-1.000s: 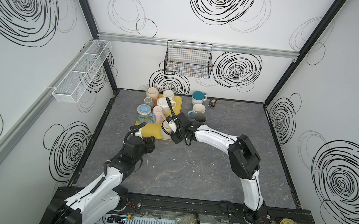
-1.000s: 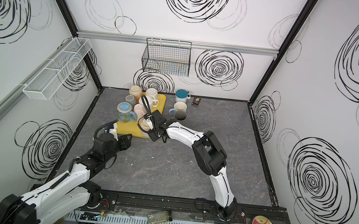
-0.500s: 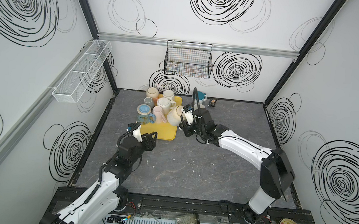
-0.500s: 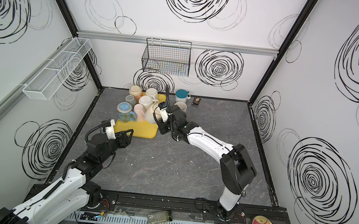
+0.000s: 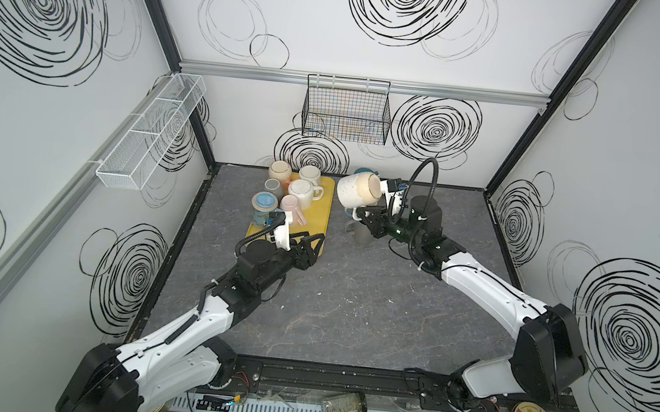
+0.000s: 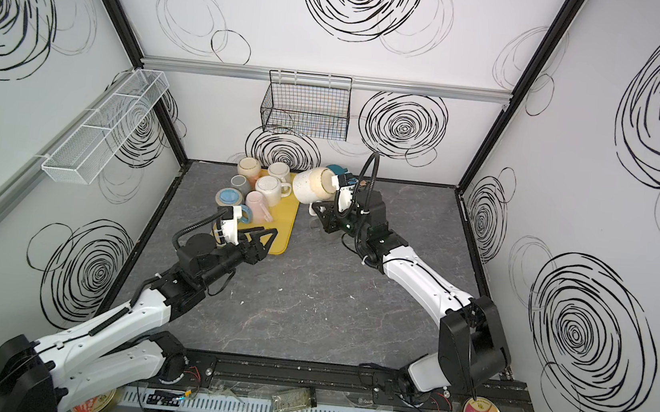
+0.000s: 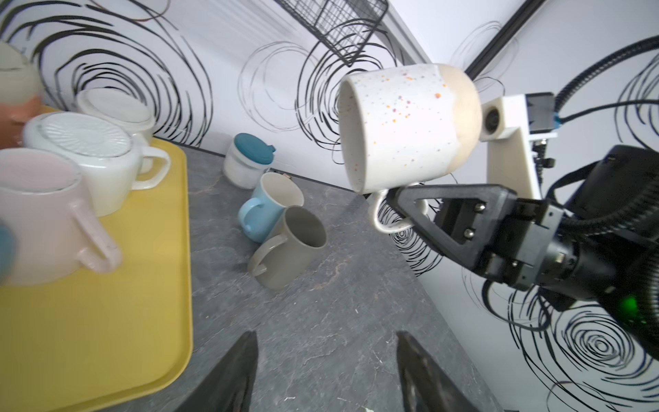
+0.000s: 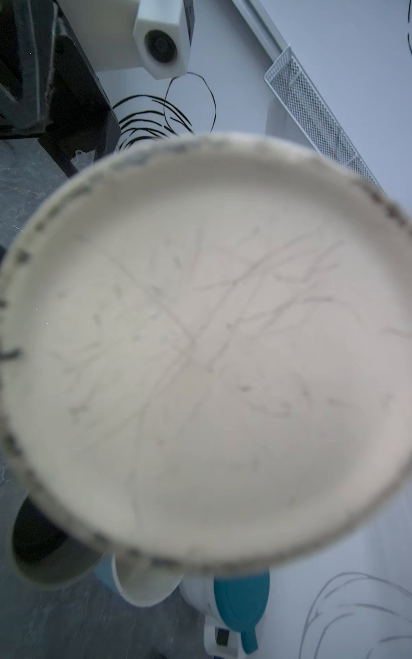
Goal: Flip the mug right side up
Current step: 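Lift the cream speckled mug with the right gripper toward the left gripper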
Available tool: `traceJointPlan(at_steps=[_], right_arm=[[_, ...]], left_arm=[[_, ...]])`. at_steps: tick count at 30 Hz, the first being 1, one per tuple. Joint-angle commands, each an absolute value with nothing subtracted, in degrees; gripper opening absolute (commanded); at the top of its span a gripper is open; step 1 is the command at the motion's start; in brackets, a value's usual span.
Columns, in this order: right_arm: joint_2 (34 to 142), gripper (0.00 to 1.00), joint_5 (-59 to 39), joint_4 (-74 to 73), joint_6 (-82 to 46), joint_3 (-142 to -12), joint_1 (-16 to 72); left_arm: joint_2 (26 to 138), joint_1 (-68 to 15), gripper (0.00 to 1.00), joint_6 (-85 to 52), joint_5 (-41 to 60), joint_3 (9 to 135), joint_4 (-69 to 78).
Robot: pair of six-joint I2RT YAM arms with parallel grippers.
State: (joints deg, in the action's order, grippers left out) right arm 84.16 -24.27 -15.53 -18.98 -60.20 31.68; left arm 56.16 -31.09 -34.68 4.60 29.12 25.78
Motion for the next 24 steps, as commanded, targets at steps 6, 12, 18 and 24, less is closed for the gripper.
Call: traceJointPlan(at_steps=[6,12,18,24], right_arm=[[79.7,0.0,-39.0,-37.8,-27.3,-57.3,29.0],[79.2,0.0,-43.7,-40.7,-28.1,-57.2,28.7],[79.8,0.0,-47.6,-43.2,-28.1,-57.4,29.0],[82.0,0.0,-50.8,-42.3,-28.3,-59.1,30.1]], left_arm=[[63.8,-34.4,0.64,-35.2,3.7,34.4,36.8],[66.1,-35.8,0.65,-35.4,4.1,35.7,40.1],[66.7,-35.2,0.65,-37.8,4.8,35.1,42.6],[66.0,-34.7,0.65,-38.0,5.3,34.4,43.9]])
